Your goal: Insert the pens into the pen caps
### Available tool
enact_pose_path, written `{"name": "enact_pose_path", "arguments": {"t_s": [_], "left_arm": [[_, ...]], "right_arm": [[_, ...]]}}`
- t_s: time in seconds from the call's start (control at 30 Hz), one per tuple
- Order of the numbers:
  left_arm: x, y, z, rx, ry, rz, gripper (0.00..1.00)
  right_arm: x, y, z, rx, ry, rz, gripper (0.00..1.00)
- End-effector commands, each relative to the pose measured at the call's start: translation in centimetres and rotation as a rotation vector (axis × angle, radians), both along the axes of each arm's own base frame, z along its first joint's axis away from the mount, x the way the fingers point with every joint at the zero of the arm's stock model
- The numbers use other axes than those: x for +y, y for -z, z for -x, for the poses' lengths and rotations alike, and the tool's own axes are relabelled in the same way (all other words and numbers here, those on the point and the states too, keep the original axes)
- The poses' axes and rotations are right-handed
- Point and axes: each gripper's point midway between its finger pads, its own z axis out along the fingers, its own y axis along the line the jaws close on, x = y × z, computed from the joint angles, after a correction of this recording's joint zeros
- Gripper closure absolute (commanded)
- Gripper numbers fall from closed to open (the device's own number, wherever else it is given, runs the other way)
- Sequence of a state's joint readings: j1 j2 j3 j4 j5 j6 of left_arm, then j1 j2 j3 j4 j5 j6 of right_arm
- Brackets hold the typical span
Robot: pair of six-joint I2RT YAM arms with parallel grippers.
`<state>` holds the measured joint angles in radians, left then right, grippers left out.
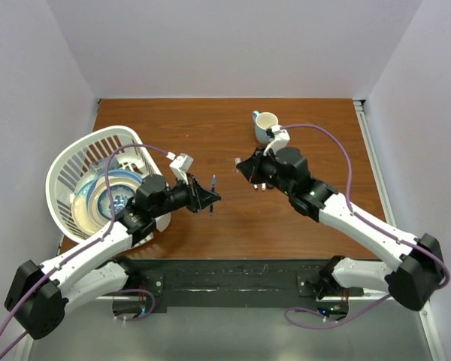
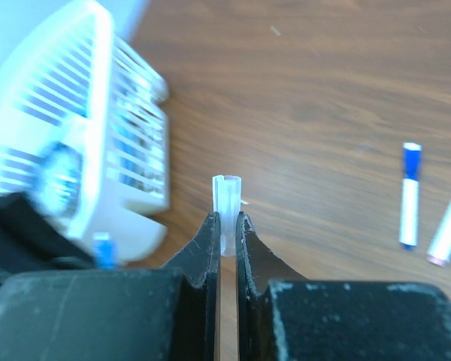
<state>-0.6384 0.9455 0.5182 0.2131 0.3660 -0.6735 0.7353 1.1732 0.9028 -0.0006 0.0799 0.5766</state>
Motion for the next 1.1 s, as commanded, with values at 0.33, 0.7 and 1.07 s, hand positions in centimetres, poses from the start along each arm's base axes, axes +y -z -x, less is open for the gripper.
{"name": "enact_pose_path", "arguments": {"t_s": [0.33,0.7,1.07], "left_arm": [[-2.4,-4.8,0.5,-0.121,0.114,0.219,1.00],[-2.4,-4.5,0.5,-0.116,0.113,0.219,1.00],[-2.4,-3.8,0.6,-0.107,0.119,0.205,1.00]], "right_arm": [[3.0,-7.8,2.2,-0.082,-0.072,-0.489,1.00],[4.4,-8.9,2.5,-0.086,-0.105,-0.516,1.00],[4.5,-9.5,2.3,-0.104,-0.100,-0.505,1.00]]}}
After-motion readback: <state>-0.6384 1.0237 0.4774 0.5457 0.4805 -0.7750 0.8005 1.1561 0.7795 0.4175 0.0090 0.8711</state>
